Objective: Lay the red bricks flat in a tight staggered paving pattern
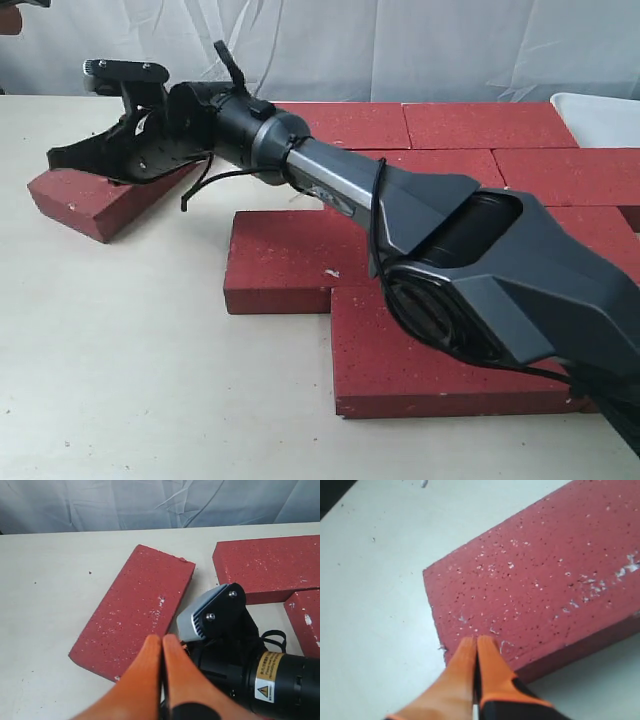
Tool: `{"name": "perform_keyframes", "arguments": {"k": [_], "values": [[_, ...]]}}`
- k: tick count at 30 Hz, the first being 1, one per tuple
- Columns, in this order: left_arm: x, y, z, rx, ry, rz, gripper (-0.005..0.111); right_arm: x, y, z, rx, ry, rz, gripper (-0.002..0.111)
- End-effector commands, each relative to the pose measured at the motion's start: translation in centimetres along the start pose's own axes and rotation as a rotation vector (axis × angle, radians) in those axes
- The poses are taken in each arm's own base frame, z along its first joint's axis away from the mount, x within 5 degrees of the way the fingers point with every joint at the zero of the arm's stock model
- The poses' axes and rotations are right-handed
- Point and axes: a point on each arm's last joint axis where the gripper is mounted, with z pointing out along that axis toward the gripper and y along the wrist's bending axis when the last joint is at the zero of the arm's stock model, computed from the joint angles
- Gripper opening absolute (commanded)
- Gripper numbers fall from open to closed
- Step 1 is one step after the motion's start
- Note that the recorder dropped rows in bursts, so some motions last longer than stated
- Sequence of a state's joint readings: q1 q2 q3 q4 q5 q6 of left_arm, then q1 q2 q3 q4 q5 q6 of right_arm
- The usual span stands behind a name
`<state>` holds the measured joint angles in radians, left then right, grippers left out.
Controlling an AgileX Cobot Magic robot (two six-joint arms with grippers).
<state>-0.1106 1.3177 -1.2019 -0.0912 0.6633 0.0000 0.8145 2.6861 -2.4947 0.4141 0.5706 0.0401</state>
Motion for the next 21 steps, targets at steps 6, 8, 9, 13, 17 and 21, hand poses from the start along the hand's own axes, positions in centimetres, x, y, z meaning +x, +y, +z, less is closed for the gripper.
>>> {"name": "perform_keyframes", "arguments": {"k": [6,8,9,13,17,21], "values": [[-0.3,0.0,-0.3,0.005,-0.022,-0.008,0.0,-0.2,1.6,0.2,-0.046,-0.065,0.036,-0.001],[-0.3,0.0,-0.3,0.005,-0.024,-0.007,0.0,0.1,1.5,0.1,-0.029,-0.03,0.006,-0.001],[-0.3,0.0,-0.3,0.005,-0.024,-0.007,0.0,0.0,1.5,0.0,-0.017,-0.016,-0.015,-0.001],[-0.3,0.4,-0.2,-0.032,-0.027,0.013,0.0,0.1,1.4,-0.3,0.014,0.029,-0.071,-0.001],[0.1,2.2,1.0,-0.101,-0.006,-0.015,0.0,0.4,1.3,-0.9,0.048,0.115,-0.107,-0.001],[1.4,4.9,4.8,-0.157,0.079,-0.085,0.0,-0.1,0.5,-3.0,0.139,0.24,-0.104,-0.001]]}}
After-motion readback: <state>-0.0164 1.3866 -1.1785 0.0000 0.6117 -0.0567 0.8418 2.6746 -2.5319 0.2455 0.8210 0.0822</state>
